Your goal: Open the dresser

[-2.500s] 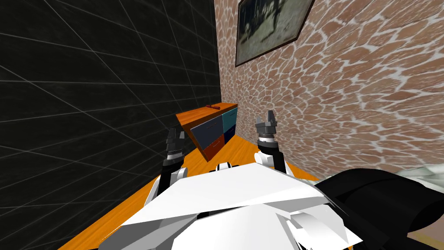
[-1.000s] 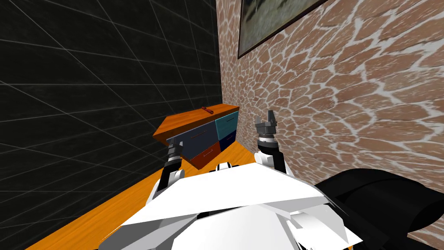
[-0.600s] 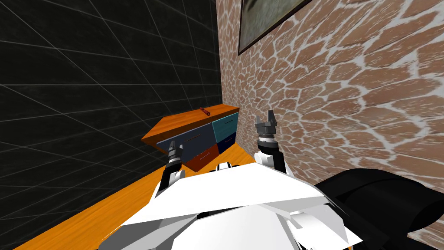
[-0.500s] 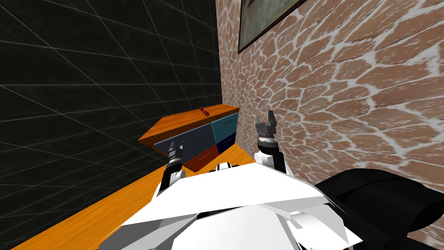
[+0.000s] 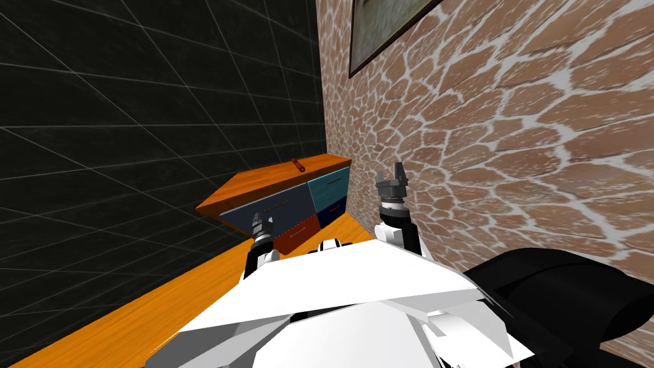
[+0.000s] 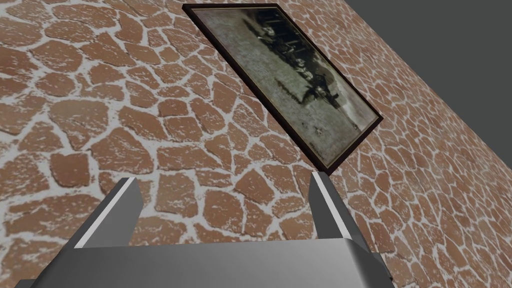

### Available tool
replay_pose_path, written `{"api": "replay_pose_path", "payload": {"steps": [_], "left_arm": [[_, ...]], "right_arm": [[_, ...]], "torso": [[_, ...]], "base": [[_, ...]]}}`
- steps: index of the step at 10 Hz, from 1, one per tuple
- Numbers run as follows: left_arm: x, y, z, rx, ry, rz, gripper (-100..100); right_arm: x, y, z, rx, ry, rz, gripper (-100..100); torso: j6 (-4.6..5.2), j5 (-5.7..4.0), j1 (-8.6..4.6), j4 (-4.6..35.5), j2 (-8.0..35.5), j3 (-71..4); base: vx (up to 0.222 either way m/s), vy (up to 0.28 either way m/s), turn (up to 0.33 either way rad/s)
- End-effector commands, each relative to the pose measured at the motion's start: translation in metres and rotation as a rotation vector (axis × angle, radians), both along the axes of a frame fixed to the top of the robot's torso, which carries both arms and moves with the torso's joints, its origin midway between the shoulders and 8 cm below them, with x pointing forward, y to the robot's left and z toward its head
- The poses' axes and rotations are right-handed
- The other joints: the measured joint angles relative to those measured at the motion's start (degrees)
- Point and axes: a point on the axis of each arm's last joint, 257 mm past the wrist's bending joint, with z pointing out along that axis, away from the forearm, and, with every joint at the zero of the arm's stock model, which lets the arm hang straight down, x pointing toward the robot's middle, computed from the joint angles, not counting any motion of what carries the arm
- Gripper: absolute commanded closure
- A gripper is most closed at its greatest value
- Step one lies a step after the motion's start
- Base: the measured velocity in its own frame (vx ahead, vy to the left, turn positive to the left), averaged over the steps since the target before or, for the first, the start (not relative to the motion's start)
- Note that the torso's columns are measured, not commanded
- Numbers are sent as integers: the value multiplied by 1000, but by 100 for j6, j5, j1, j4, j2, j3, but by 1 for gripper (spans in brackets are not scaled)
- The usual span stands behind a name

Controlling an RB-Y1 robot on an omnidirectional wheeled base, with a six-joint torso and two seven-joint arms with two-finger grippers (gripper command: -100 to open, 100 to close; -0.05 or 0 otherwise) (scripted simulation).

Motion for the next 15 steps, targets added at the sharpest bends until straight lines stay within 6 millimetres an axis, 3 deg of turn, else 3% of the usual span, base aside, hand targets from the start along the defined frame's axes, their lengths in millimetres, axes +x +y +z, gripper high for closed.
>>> {"api": "replay_pose_path", "payload": {"steps": [1, 3, 4, 5, 7, 8, 10, 11, 13, 15], "left_arm": [[2, 9, 6, -1, 0, 25, -100], [2, 10, 8, -1, -3, 28, -100], [1, 3, 2, -2, 0, 9, 100], [2, 7, 5, -1, 2, 18, 100], [-9, -16, 9, 15, -9, -21, 100], [-12, -15, 5, 15, 1, -18, 100], [-23, -38, 10, 22, -7, -55, 100], [-26, -36, 6, 22, 4, -51, 100], [-38, -59, 11, 22, -8, -85, 100], [-49, -68, 8, 18, 3, -95, 100]], "right_arm": [[0, 0, 0, 0, 0, 0, 0], [0, 0, 0, 0, 0, 0, 0], [0, 0, 0, 0, 0, 0, 0], [0, 0, 0, 0, 0, 0, 0], [0, 0, 0, 0, 0, 0, 0], [0, 0, 0, 0, 0, 0, 0], [0, 0, 0, 0, 0, 0, 0], [0, 0, 0, 0, 0, 0, 0], [0, 0, 0, 0, 0, 0, 0], [0, 0, 0, 0, 0, 0, 0]], "torso": [[0, 0, 0, 1, 1, 1], [0, 1, 4, -1, -5, -3], [-3, -1, -9, -1, 0, 0], [-5, -6, -22, 1, 8, 5], [1, 1, -4, -5, -13, -7], [0, 1, -2, -6, -19, -11], [0, -1, -6, 0, -1, 0], [-1, -2, -9, 1, 2, 2], [-1, -3, -10, 1, 3, 2], [2, -2, -11, 0, -1, 0]], "base": [[15, 19, -166], [20, 35, -102], [-13, -14, 218], [-10, -12, 68], [25, 6, 105], [34, 10, 60], [31, 17, 112], [26, 8, 49], [26, 12, 113], [27, 7, 50]]}}
